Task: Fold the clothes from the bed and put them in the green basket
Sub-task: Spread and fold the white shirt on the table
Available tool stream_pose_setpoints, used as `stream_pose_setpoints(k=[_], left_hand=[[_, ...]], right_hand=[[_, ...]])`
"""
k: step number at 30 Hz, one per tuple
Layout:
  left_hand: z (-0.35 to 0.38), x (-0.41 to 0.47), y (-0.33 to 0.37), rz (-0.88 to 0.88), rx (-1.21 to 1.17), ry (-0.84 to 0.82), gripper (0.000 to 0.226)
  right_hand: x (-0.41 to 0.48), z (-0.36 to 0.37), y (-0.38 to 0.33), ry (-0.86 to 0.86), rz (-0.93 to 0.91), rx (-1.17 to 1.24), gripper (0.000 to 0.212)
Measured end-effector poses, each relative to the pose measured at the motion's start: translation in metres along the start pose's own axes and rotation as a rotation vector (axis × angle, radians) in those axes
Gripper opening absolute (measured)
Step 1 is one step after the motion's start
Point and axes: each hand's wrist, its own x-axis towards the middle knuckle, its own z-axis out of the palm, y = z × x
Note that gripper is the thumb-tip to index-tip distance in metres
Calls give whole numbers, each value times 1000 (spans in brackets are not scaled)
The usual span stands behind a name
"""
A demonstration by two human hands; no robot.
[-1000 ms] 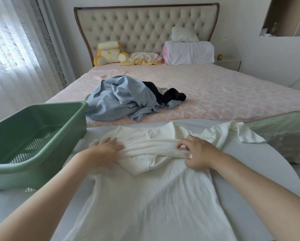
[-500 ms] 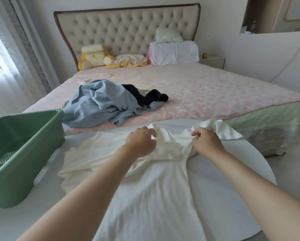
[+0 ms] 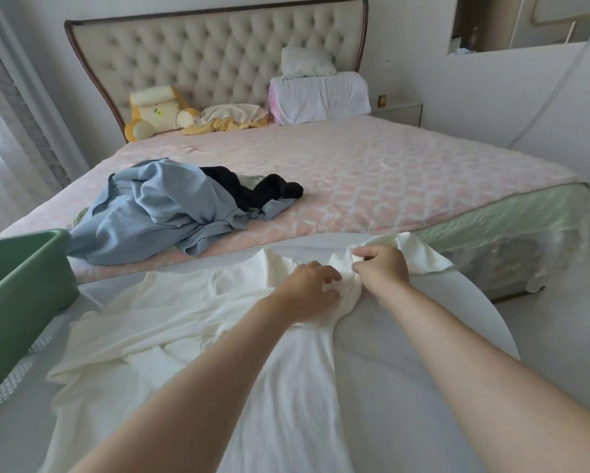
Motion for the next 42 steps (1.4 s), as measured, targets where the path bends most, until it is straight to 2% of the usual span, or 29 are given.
stream_pose_setpoints(k=[2,4,6,7,10,13,15,17,18,20,23,25,28,29,33,36,38,40,42], left_hand=[[-12,-3,-4,-26,-133,103,32],[-24,-10,-8,-12,-166,250,34],[-38,-19,-11,8,-179,373,37],[-45,-25,-13,14,-184,432,39],[-65,-45,-23,13,-191,628,40],[-83,-69,-43,-31,-273,798,42],[-89,-80,-63,-133,-405,774,41],[-88,-93,-80,-216,-536,597,41],[-85,-100,-86,-219,-535,488,42],[-75,-112,-94,-202,-442,301,39],[-61,-123,-90,-229,-367,129,13],[-59,-124,-83,-263,-246,115,17],[-63,-118,-67,-235,-21,140,31],[-64,-115,-63,-226,13,141,32],[-65,-103,-55,-234,-51,138,14],[-70,-103,-53,-223,-276,349,6],[-75,-107,-54,-195,-428,468,7],[-82,-112,-56,-179,-645,449,24],[-89,-117,-56,-182,-825,429,46]], right_hand=[[-2,6,-12,58,90,279,30],[-5,11,-30,68,189,509,32],[-12,14,-48,14,217,656,36],[-19,16,-56,-43,184,655,37],[-50,26,-78,-257,-77,455,37],[-88,41,-96,-602,-305,231,38],[-109,50,-98,-860,-352,57,38],[-120,56,-92,-990,-288,-3,33],[-123,59,-89,-955,-267,-10,32],[-119,59,-83,-702,-343,-98,33],[-103,44,-79,-376,-499,-371,30],[-89,34,-70,-341,-499,-513,32],[-77,29,-53,-416,-429,-783,53],[-75,29,-49,-410,-416,-830,54],[-69,31,-46,-249,-432,-866,29],[-68,34,-57,-62,-502,-748,26],[-71,37,-71,-37,-620,-551,27],[-78,44,-87,-159,-742,-330,30],[-89,53,-104,-336,-733,-154,30]])
